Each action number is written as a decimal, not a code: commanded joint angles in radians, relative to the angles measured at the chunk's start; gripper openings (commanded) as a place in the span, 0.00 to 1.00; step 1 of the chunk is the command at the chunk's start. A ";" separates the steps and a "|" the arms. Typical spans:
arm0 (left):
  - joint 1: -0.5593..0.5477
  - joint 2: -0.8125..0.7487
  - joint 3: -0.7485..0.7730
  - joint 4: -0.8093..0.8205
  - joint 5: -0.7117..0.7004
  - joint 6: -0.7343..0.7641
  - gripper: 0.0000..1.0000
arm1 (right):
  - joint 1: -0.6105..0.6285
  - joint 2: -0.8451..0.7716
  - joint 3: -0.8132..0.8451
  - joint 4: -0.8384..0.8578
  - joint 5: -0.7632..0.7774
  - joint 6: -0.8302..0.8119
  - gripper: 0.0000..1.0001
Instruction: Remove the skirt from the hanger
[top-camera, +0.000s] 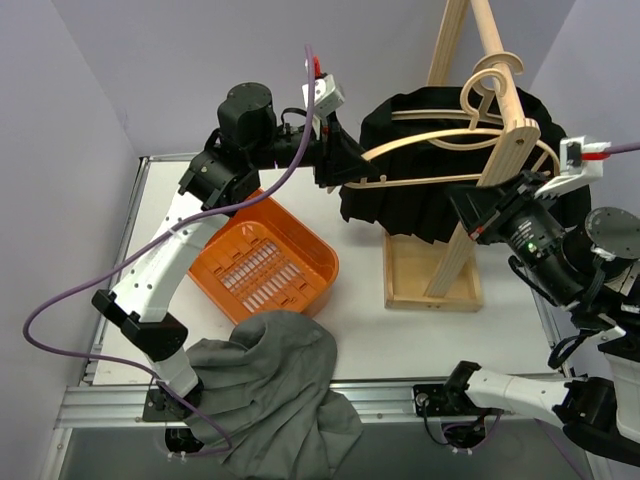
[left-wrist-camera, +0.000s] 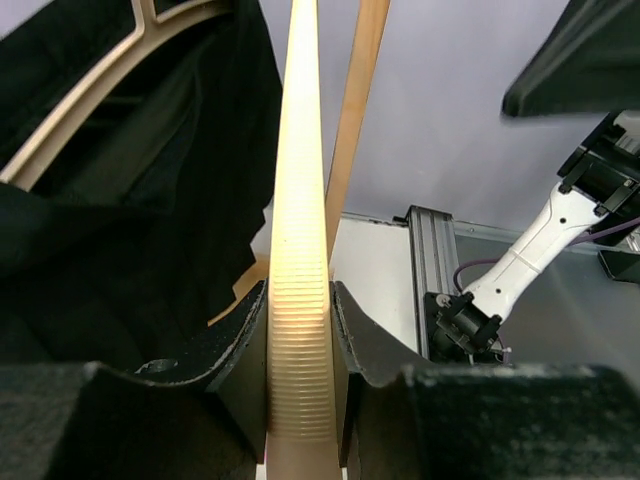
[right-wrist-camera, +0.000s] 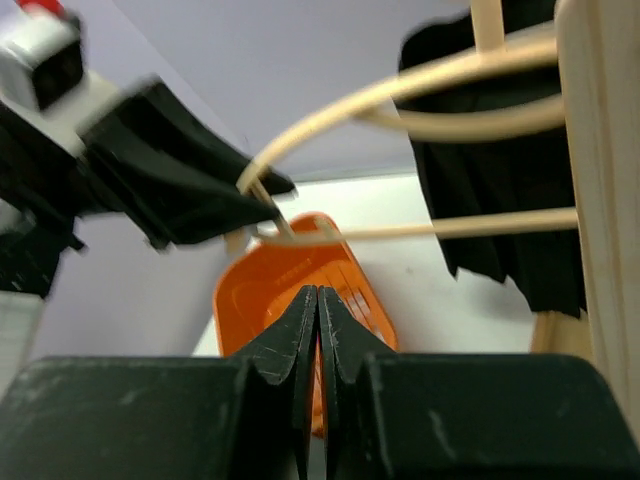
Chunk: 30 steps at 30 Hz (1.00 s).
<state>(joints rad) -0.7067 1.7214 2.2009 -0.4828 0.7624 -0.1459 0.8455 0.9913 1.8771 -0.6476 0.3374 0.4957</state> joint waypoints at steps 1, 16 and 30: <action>0.012 0.047 0.083 0.084 0.054 0.012 0.02 | 0.000 -0.058 -0.103 -0.066 -0.048 0.009 0.00; 0.004 0.198 0.186 0.179 0.149 -0.089 0.02 | 0.000 -0.128 -0.176 -0.086 0.034 0.030 0.00; -0.008 0.205 0.111 0.128 0.115 -0.129 0.09 | 0.000 -0.086 -0.174 -0.112 0.032 0.009 0.00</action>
<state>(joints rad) -0.7128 1.9682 2.3482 -0.3763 0.8940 -0.2600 0.8455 0.8745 1.6905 -0.7620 0.3447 0.5213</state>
